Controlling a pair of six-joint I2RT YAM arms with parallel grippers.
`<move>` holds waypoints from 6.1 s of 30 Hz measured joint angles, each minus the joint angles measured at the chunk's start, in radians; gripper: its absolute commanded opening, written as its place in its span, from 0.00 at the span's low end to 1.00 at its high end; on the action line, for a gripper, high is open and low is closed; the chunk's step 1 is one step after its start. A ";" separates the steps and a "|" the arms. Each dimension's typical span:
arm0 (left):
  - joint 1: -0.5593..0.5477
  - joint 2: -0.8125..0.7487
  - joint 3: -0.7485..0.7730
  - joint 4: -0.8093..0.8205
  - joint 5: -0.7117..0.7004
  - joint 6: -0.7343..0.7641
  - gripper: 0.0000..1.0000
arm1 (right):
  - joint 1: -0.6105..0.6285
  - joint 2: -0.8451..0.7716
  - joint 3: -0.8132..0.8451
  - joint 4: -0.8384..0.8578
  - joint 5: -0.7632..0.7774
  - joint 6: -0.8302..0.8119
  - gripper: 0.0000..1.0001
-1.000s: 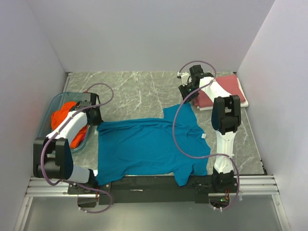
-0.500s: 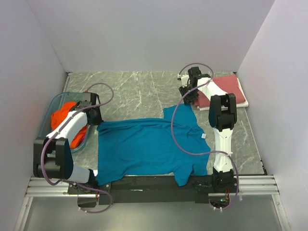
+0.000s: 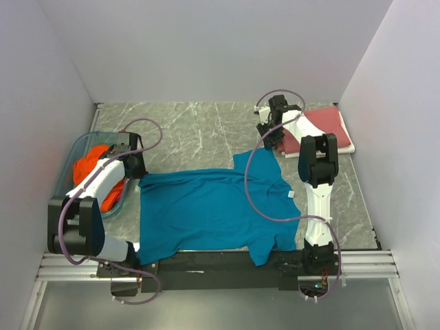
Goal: Fold and stack the t-shirts
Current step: Flatten the tshirt out, then fold the tshirt
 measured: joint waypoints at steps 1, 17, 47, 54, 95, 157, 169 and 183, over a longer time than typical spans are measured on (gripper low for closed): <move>0.000 0.000 0.000 0.000 0.000 0.000 0.00 | 0.000 0.000 0.000 -0.003 0.000 0.000 0.37; 0.000 0.000 0.000 0.000 0.001 0.000 0.01 | 0.000 0.039 0.064 -0.085 -0.018 0.001 0.19; 0.000 -0.409 0.323 0.053 0.003 -0.010 0.01 | 0.036 -0.799 0.098 -0.030 -0.075 -0.034 0.00; 0.000 -0.519 0.558 0.103 0.049 -0.065 0.01 | 0.035 -0.958 0.378 -0.044 -0.066 -0.033 0.00; 0.000 -0.033 0.074 0.405 0.141 -0.124 0.00 | -0.096 -0.704 -0.418 0.402 -0.260 -0.129 0.00; 0.083 0.629 0.469 0.491 0.096 -0.035 0.00 | -0.018 -0.692 -0.589 0.529 -0.321 -0.029 0.00; 0.093 0.569 0.407 0.540 0.114 -0.024 0.00 | -0.018 -0.817 -0.687 0.526 -0.346 -0.029 0.00; 0.096 0.486 0.309 0.584 0.121 -0.021 0.00 | -0.018 -0.892 -0.768 0.524 -0.353 -0.030 0.00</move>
